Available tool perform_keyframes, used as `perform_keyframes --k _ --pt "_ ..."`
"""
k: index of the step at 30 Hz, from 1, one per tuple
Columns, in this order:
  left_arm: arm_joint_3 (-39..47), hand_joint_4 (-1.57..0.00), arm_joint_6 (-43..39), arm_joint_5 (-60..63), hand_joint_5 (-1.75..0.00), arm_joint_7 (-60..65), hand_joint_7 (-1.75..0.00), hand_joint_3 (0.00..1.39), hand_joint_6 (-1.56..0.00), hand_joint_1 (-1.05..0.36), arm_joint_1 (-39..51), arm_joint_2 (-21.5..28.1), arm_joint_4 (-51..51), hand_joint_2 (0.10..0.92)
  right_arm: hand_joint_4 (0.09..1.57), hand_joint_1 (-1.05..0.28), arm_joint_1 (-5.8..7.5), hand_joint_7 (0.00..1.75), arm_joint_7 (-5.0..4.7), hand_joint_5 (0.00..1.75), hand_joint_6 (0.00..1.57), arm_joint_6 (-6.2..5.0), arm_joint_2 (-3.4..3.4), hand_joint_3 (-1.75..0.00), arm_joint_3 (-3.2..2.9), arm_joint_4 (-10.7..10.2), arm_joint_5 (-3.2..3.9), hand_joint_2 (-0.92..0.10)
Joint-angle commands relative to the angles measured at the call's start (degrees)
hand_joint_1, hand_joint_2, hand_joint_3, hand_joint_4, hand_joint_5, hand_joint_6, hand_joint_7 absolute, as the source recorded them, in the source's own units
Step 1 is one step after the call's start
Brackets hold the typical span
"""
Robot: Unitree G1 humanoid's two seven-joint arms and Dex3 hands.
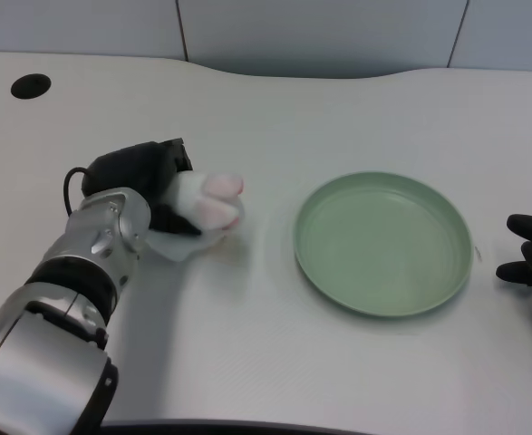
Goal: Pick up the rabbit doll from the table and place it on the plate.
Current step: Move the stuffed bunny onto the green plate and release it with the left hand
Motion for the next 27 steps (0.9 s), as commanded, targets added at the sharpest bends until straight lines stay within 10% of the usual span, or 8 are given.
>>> perform_keyframes --k 1,3,5,8,19,27 --pt "1.93 -0.57 1.49 -1.75 -1.25 -2.88 -1.09 0.08 -0.65 -0.25 -2.44 -0.20 -0.33 0.910 0.80 -0.42 -0.54 0.01 0.26 0.77 0.98 0.23 -0.97 -0.27 -0.50 0.47 0.80 -0.92" --pt "2.75 -0.59 2.39 -2.36 -1.18 -4.47 -0.93 0.05 -0.71 -0.26 -3.26 -0.58 -0.42 0.912 0.80 -0.43 -0.63 0.01 0.20 0.77 0.99 0.05 -0.89 -0.26 -0.44 0.56 0.71 -0.92" --pt "3.79 -0.54 3.31 -3.45 -1.53 -7.19 -1.48 0.02 -0.57 -0.24 -4.24 -0.92 -0.48 0.905 0.80 -0.44 -0.65 0.01 -0.49 0.77 0.99 -0.22 -0.90 -0.26 -0.05 0.63 0.16 -0.92" --pt "4.58 -0.58 2.88 -4.17 -1.71 -9.30 -1.72 0.01 -0.55 -0.19 -5.16 -1.19 -0.71 0.885 0.80 -0.43 -0.81 0.01 -0.62 0.77 0.99 -0.10 -0.71 -0.26 0.00 0.66 0.20 -0.92" --pt "3.95 -0.74 0.06 -3.92 -1.75 -10.51 -1.75 0.02 -0.68 -0.13 -9.85 -4.89 -1.59 0.889 0.81 -0.42 -1.34 0.00 -0.52 0.77 0.98 -0.12 0.23 -0.26 0.21 1.04 0.30 -0.92" --pt "3.56 -0.73 0.43 -4.05 -1.75 -9.86 -1.75 0.02 -0.68 -0.13 -13.55 -9.69 -1.95 0.883 0.78 -0.43 -1.63 0.00 -2.47 0.75 0.97 -0.72 0.79 -0.26 1.65 1.15 -1.22 -0.92"
